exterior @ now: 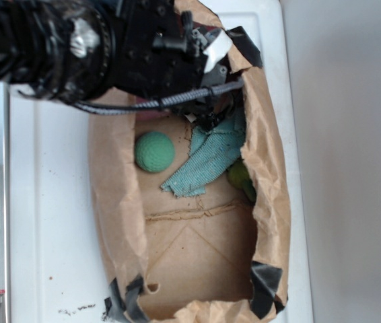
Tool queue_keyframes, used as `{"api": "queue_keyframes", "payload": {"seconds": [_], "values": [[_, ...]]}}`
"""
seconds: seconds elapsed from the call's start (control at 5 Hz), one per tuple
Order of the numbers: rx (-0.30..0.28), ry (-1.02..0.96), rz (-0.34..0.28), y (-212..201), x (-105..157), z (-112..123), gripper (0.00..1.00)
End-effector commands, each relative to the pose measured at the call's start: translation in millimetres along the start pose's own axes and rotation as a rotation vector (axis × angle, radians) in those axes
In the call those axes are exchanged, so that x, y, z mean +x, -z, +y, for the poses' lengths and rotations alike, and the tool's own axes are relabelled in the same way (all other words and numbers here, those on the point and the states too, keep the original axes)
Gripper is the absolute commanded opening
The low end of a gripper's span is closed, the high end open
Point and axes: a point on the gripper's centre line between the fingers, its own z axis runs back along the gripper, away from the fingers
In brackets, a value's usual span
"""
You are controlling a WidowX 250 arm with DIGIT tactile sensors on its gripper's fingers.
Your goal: Grab the green sponge.
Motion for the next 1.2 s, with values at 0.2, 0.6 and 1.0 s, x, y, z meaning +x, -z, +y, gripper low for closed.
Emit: {"api": "queue_keyframes", "payload": {"seconds": [0.2, 0.6, 1.0], "values": [[-0.03, -0.015, -0.062, -13, 11, 3, 0.0], [-0.046, -0.006, -0.061, -20, 8, 5, 0.0], [-0.208, 0.006, 0.05, -80, 1, 4, 0.0]]}}
